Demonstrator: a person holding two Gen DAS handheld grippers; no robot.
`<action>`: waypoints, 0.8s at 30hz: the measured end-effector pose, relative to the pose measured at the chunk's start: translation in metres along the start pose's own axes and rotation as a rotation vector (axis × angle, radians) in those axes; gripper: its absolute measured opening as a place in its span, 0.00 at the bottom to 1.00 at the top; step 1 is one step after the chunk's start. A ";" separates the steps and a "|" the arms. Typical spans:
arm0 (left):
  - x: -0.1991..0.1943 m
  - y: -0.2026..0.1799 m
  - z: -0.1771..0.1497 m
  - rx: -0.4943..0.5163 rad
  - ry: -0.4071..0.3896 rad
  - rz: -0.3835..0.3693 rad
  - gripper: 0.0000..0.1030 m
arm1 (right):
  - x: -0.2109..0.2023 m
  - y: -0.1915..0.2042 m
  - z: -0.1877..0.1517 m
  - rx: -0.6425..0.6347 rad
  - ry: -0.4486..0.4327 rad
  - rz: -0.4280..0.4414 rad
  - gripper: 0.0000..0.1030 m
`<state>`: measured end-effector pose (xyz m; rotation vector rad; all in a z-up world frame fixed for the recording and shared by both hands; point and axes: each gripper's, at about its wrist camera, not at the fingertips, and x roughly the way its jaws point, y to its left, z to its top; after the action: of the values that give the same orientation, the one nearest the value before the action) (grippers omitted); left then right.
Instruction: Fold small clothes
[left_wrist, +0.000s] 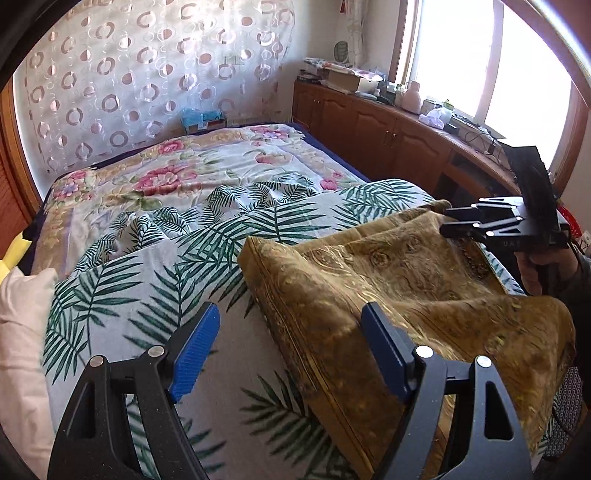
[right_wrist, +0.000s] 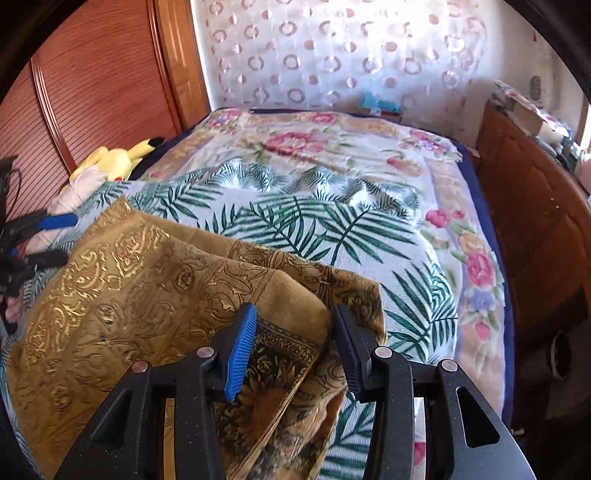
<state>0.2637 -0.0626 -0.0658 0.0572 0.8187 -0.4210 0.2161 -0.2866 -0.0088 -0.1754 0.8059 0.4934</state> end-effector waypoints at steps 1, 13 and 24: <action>0.003 0.001 0.002 -0.002 0.003 0.001 0.78 | -0.001 -0.001 0.002 0.003 -0.006 0.017 0.31; 0.025 0.013 0.017 -0.012 0.015 -0.017 0.77 | -0.041 -0.034 0.018 0.061 -0.144 -0.128 0.03; 0.044 0.018 0.025 -0.017 0.061 -0.060 0.71 | -0.006 -0.040 0.020 0.080 -0.048 -0.080 0.38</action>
<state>0.3148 -0.0664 -0.0824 0.0303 0.8850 -0.4705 0.2449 -0.3165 0.0076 -0.1213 0.7675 0.3886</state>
